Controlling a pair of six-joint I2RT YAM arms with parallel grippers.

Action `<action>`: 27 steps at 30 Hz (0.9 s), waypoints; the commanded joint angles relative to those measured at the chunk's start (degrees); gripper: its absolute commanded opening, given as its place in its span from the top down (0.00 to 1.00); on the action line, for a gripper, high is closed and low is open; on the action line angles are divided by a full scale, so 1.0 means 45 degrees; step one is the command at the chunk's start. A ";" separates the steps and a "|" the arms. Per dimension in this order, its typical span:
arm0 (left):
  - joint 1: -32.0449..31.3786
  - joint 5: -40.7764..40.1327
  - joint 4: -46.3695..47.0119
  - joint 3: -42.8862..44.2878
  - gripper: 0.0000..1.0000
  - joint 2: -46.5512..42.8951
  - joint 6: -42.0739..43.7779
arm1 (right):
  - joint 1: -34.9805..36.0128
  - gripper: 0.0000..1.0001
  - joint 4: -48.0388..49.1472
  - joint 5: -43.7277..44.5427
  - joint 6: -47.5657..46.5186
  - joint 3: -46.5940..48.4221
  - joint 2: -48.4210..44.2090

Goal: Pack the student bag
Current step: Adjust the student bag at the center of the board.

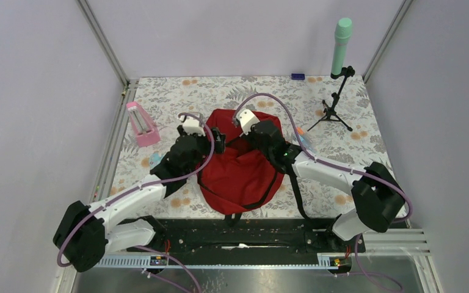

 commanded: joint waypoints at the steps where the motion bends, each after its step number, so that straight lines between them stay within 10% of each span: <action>1: 0.0195 0.1950 -0.0075 0.1338 0.10 0.1508 0.4311 | -0.0506 1.00 0.1278 -0.1239 0.1125 0.0178 -0.0824; 9: 0.0143 0.4034 0.4712 0.0865 0.01 0.3172 0.5384 | -0.0751 1.00 0.1099 -0.2241 0.2023 -0.0168 -0.1225; 20: -0.0293 0.2601 0.5964 0.1511 0.02 0.5218 0.6268 | -0.1022 1.00 0.0711 -0.3010 0.3108 -0.0352 -0.1721; 27: -0.0754 0.2163 0.4917 0.2473 0.55 0.5664 0.6799 | -0.1048 0.97 0.0012 -0.3074 0.3684 -0.0419 -0.2179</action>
